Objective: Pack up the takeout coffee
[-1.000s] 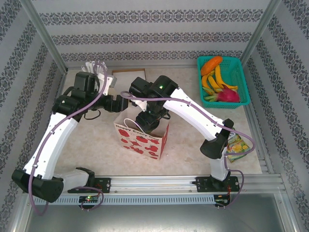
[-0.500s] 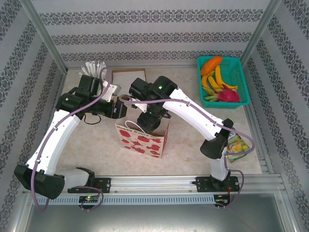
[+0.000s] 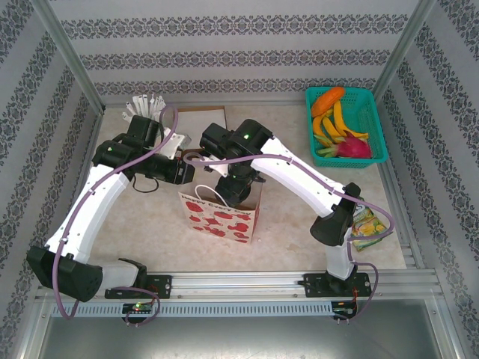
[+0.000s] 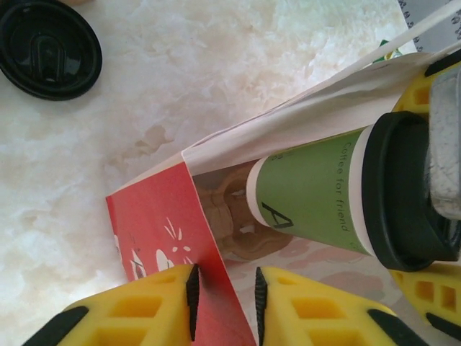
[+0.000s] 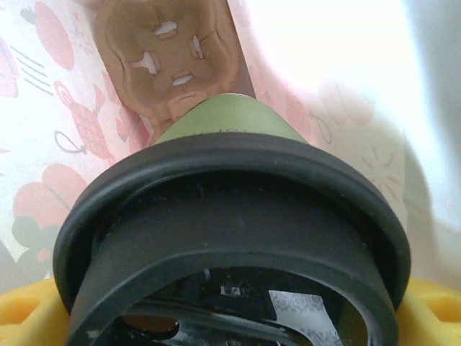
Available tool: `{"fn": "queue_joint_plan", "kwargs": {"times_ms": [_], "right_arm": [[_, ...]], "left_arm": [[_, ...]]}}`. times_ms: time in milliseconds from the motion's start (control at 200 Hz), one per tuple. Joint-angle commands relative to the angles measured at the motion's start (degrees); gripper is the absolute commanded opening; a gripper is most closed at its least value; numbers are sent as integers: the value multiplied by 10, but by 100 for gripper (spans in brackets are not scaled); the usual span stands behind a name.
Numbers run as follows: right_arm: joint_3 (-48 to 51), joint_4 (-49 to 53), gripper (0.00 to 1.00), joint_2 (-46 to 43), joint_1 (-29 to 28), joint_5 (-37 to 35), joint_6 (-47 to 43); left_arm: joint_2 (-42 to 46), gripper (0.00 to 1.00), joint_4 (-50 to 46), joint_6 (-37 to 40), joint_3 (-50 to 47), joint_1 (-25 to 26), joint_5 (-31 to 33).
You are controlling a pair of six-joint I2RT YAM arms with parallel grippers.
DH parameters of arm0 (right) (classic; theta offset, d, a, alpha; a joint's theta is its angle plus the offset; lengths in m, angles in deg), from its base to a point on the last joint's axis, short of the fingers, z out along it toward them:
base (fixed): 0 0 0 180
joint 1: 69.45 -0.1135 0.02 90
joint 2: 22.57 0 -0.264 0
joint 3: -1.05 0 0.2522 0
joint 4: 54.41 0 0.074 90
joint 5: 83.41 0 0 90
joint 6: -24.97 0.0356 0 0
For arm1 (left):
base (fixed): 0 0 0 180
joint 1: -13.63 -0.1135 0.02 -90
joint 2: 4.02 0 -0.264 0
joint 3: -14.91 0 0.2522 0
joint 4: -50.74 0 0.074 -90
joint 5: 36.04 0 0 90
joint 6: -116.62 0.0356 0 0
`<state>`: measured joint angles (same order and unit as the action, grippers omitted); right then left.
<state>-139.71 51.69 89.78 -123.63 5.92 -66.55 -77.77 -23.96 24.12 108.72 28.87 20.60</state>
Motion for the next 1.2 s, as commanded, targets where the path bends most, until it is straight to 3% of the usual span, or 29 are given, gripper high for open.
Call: {"fn": "queue_joint_plan", "kwargs": {"times_ms": [0,210,680,1194], "right_arm": [[-17,48,62,16,-10,-11,-35],[-14,52,62,22,-16,-1,-63],[9,49,62,39,-19,-1,-69],[54,78,62,35,-10,-19,-14]], "left_arm": [[-3,19,-14,3,8,-5,19],[-14,0,-1,0,16,-5,36],[-33,0,68,14,24,-5,17],[-37,0,62,30,34,-16,17]]}}
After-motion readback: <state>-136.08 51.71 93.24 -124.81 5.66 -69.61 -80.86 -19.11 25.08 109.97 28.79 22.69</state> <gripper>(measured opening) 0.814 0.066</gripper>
